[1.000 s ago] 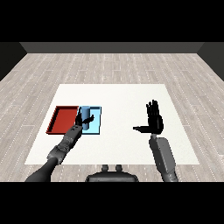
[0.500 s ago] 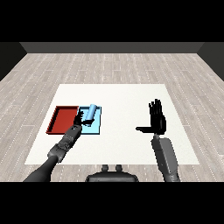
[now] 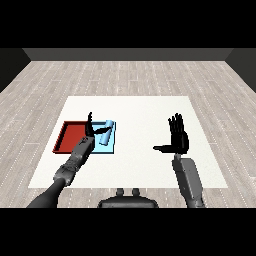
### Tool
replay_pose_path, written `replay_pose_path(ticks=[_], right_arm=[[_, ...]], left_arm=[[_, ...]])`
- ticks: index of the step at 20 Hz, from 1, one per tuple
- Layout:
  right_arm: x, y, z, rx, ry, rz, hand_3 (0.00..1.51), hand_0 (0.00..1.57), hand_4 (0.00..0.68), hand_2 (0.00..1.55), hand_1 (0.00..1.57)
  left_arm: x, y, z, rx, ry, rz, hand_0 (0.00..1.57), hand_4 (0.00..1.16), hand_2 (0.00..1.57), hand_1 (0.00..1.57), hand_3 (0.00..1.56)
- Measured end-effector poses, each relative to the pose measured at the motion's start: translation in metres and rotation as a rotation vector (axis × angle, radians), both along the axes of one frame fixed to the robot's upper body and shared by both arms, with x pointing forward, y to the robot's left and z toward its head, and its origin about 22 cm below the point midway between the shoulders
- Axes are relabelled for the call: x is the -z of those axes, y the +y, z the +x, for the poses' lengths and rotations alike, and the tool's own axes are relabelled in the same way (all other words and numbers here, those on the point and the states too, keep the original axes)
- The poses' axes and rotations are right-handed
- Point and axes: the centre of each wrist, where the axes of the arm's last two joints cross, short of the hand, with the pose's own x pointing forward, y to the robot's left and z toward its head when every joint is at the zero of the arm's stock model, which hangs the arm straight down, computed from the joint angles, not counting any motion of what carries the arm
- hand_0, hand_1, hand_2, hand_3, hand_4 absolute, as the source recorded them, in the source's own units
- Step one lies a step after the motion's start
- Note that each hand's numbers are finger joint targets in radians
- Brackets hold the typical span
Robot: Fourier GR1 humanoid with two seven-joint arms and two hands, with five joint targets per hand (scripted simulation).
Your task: Pick the blue can and put it in the blue box
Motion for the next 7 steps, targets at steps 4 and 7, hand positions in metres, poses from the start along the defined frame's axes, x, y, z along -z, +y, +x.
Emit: replay_pose_path(ticks=[4,7], right_arm=[[0.007,-0.003,-0.004,-0.011,0.024,-0.024,0.0,0.0,0.0,0.0,0.0],[0.018,-0.008,-0.01,-0.023,0.05,-0.045,0.0,0.0,0.0,0.0,0.0]], left_arm=[[-0.019,-0.013,0.004,0.221,-0.234,-0.084,0.0,0.0,0.0,0.0,0.0],[-0.017,-0.02,-0.004,0.381,-0.316,-0.2,0.0,0.0,0.0,0.0,0.0]])
